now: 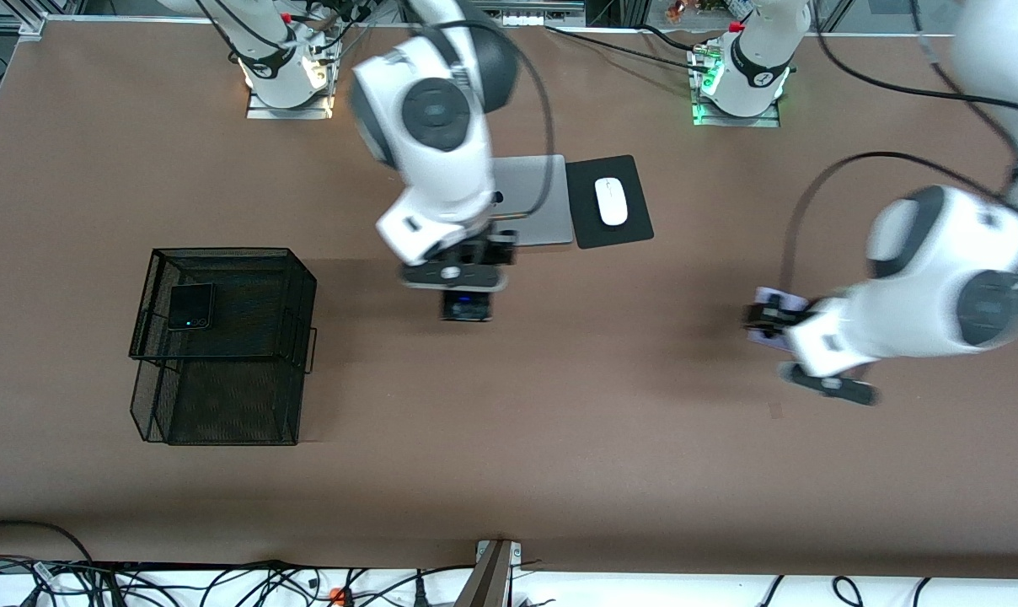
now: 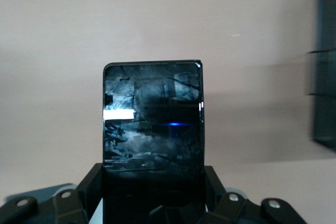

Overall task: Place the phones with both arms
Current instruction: 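Carry the tall phone to the basket while the left gripper carries the white phone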

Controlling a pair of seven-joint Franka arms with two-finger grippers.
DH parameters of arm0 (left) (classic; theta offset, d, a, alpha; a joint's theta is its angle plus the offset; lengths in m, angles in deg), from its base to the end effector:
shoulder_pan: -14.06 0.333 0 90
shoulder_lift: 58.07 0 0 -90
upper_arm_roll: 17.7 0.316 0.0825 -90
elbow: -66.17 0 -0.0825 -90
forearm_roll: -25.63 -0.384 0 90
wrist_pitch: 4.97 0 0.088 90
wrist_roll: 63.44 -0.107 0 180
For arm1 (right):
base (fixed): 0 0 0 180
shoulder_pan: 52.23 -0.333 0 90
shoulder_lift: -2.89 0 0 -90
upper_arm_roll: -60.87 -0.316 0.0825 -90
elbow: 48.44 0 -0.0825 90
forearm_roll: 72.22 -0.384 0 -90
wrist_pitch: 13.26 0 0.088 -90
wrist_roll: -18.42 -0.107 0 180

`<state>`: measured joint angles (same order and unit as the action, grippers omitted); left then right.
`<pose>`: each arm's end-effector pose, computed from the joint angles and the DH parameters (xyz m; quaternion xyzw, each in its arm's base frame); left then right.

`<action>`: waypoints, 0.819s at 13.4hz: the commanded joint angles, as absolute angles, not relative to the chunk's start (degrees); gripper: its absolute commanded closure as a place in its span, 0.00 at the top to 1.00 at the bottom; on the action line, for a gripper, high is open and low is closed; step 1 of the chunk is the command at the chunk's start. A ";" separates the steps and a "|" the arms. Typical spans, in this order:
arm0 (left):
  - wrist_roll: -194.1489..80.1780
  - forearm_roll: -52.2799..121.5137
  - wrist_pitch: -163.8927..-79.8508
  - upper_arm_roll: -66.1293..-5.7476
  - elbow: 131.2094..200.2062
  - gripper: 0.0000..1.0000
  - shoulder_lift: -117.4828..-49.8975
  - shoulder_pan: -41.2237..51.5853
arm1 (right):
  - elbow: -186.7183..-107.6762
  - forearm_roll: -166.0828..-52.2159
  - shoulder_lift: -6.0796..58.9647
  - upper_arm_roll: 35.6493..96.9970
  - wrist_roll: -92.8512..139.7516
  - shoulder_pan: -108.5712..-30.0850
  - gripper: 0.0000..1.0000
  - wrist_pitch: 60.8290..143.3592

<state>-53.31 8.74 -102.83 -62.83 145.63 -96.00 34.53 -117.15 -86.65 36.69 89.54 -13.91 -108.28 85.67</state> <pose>0.6684 -0.1547 0.3912 0.9863 -0.1197 -0.0972 0.0589 0.5738 0.4251 0.4683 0.9996 -0.0260 0.0064 0.0086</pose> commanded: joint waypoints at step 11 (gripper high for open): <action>-19.93 9.10 -133.90 -46.79 144.84 0.20 -110.53 -1.94 | -165.65 -82.67 11.15 110.97 22.98 -108.83 0.00 105.01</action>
